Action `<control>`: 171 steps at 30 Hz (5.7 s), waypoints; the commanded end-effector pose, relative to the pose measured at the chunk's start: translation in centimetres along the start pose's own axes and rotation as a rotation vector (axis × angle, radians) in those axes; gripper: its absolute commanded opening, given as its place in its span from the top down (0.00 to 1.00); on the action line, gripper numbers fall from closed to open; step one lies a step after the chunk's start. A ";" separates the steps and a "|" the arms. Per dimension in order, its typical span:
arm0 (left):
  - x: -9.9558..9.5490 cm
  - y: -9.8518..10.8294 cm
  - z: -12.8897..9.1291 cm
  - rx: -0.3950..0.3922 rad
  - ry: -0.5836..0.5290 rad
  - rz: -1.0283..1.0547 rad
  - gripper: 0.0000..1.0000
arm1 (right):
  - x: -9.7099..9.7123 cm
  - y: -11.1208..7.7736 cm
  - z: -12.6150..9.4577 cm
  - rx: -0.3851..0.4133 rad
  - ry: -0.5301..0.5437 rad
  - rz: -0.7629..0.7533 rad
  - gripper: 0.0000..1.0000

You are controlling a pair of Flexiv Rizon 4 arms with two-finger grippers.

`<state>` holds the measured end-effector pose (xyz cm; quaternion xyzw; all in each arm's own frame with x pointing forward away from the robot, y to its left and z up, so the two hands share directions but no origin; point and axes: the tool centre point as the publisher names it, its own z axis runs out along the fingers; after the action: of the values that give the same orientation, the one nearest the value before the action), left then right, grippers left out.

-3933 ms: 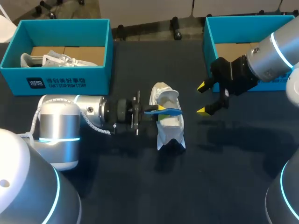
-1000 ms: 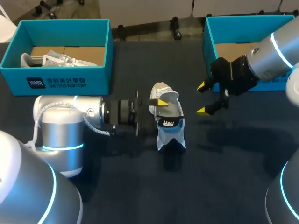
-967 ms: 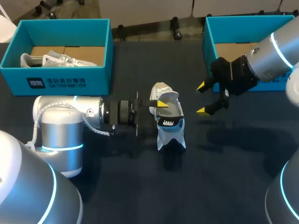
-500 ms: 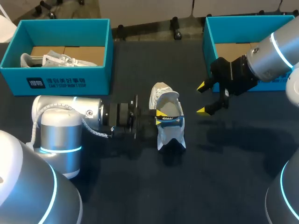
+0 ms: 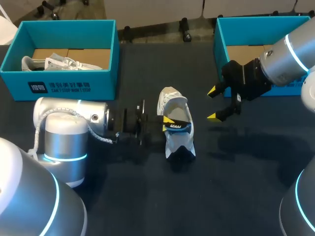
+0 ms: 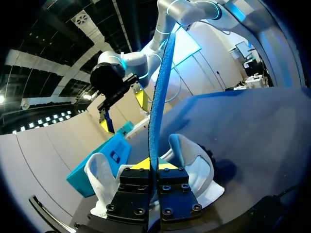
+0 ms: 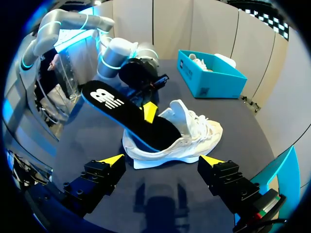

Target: Take the shoe out of the shoebox, open the shoe tongue, remove and reinsert the insole, then place the shoe into the shoebox

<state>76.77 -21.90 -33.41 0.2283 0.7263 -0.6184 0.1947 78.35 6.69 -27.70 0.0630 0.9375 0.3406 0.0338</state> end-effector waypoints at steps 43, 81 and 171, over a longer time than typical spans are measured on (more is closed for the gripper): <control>0.9 -0.1 0.7 -0.023 0.054 -0.003 1.00 | 0.0 0.0 0.1 0.002 -0.001 -0.001 0.00; 0.9 -0.6 0.7 -0.029 0.042 -0.049 1.00 | 0.0 0.0 0.1 0.002 -0.001 -0.001 0.00; -0.4 2.0 2.4 -0.087 0.067 0.032 1.00 | 0.0 0.0 0.1 0.002 -0.001 -0.001 0.00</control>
<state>78.08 -23.61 -35.15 0.2513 0.7527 -0.5774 0.1920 78.35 6.69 -27.70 0.0630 0.9375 0.3406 0.0338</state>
